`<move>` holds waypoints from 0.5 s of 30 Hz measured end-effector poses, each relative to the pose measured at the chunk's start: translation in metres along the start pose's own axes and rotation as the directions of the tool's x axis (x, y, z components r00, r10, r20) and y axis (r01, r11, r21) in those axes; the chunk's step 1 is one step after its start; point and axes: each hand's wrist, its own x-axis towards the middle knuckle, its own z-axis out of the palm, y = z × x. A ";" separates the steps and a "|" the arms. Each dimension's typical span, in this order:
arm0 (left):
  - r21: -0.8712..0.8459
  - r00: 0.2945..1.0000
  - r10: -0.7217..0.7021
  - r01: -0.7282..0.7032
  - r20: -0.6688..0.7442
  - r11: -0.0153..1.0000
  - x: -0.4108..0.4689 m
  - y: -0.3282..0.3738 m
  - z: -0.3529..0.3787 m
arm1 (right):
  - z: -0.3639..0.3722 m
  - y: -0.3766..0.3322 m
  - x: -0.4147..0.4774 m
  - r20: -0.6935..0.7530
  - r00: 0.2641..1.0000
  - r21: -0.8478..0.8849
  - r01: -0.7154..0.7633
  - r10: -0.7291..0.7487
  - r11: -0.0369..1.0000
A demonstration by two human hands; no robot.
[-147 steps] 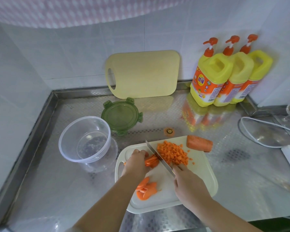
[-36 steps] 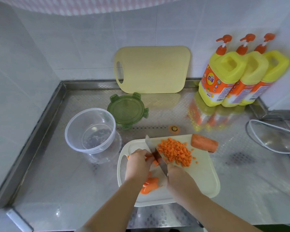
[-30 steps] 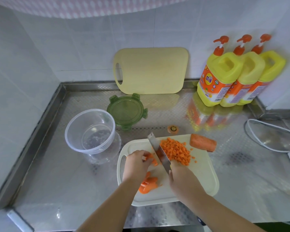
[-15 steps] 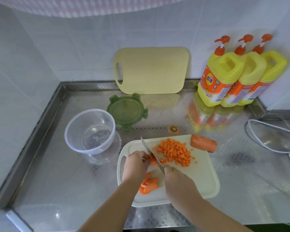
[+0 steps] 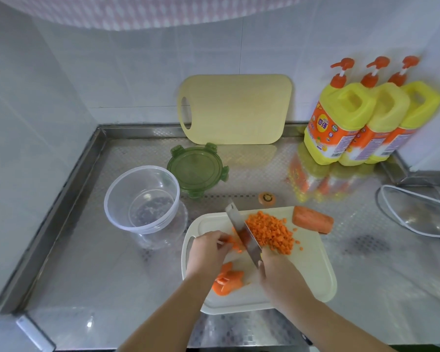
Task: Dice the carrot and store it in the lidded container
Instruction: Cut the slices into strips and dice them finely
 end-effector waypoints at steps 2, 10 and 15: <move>-0.002 1.000 0.000 0.000 0.000 1.000 -0.002 -0.003 -0.001 | -0.004 -0.004 -0.005 -0.025 0.999 -0.001 0.034 -0.034 0.999; 0.086 0.999 0.027 -0.026 -0.017 0.996 0.001 -0.003 -0.002 | -0.006 -0.019 -0.011 0.002 0.998 -0.051 0.069 -0.069 0.996; 0.098 0.999 0.028 -0.025 -0.023 0.995 0.004 -0.001 0.001 | -0.003 -0.021 -0.009 0.031 0.999 -0.062 0.046 -0.044 0.997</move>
